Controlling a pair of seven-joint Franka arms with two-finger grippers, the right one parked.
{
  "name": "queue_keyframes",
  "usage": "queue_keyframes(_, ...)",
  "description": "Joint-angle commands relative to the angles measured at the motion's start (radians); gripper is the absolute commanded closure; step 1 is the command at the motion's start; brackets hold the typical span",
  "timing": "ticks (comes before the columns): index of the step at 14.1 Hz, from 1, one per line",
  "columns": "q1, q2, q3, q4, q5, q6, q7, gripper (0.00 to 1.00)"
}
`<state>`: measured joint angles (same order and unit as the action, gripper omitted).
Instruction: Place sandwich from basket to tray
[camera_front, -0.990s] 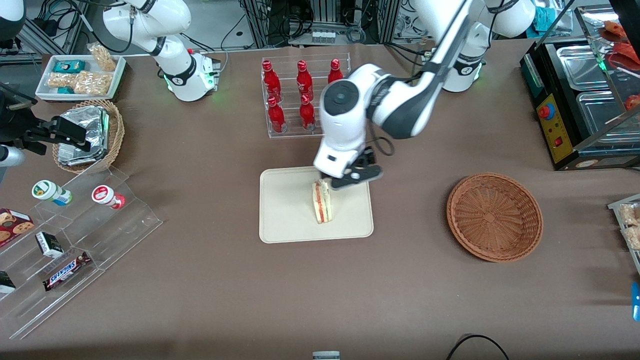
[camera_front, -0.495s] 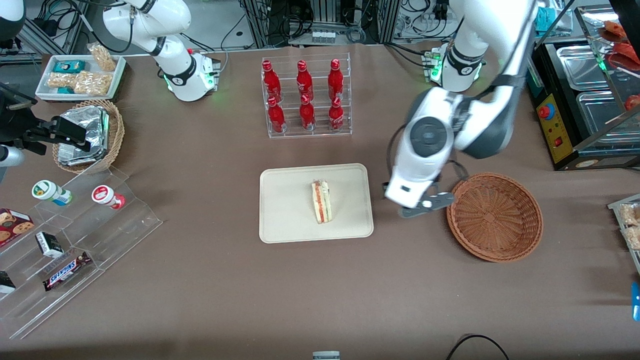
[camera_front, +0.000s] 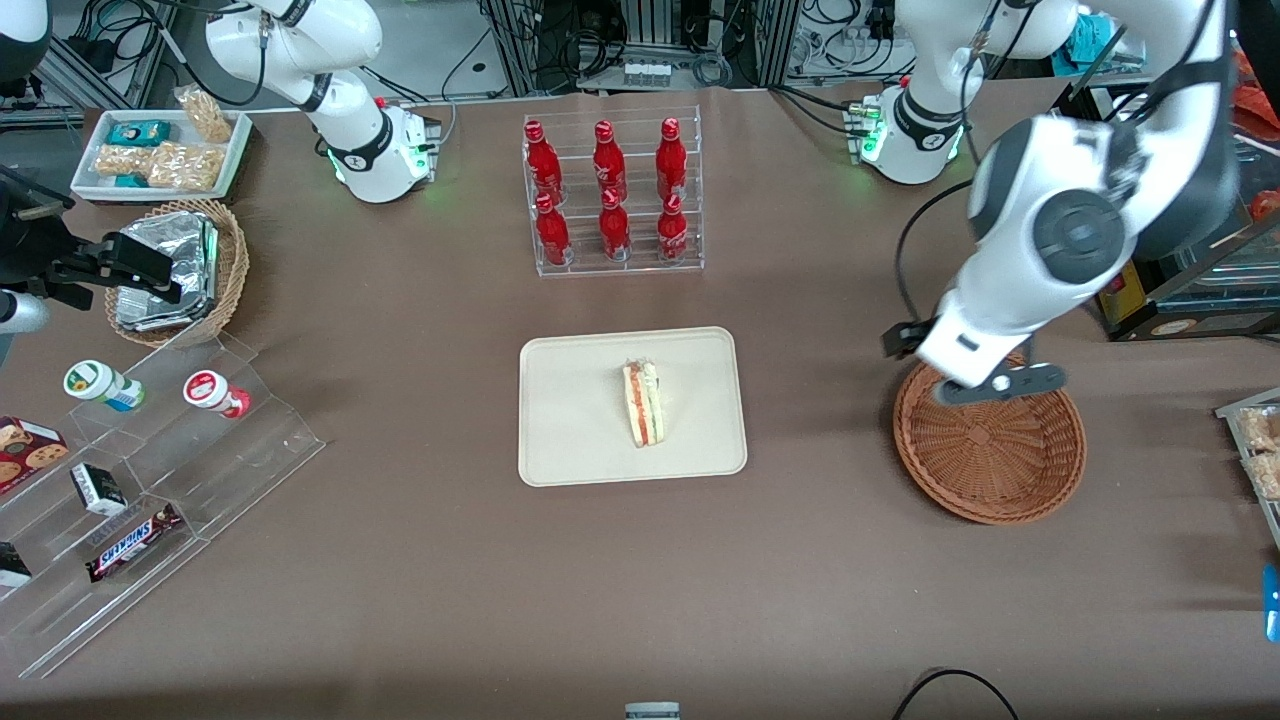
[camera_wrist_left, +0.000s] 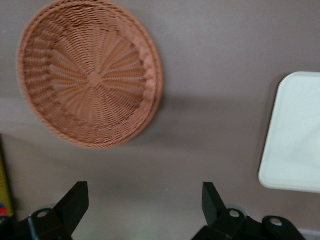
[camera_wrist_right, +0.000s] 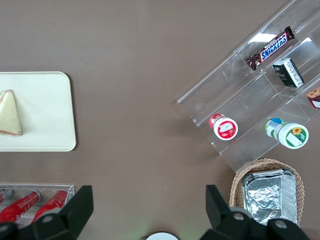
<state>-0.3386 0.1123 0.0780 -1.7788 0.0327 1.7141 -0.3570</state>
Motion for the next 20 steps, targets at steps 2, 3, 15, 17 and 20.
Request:
queue_keyframes(2,0.184,-0.091,-0.120,-0.022,-0.039,-0.074,0.172,0.00)
queue_keyframes(3,0.240,-0.105,-0.163,-0.019,-0.039,-0.089,0.205,0.00)
queue_keyframes(15,0.395,-0.155,-0.173,0.142,-0.030,-0.165,0.391,0.00)
queue_keyframes(17,0.395,-0.155,-0.159,0.142,-0.036,-0.162,0.389,0.00)
queue_keyframes(20,0.392,-0.157,-0.133,0.141,-0.037,-0.166,0.389,0.00)
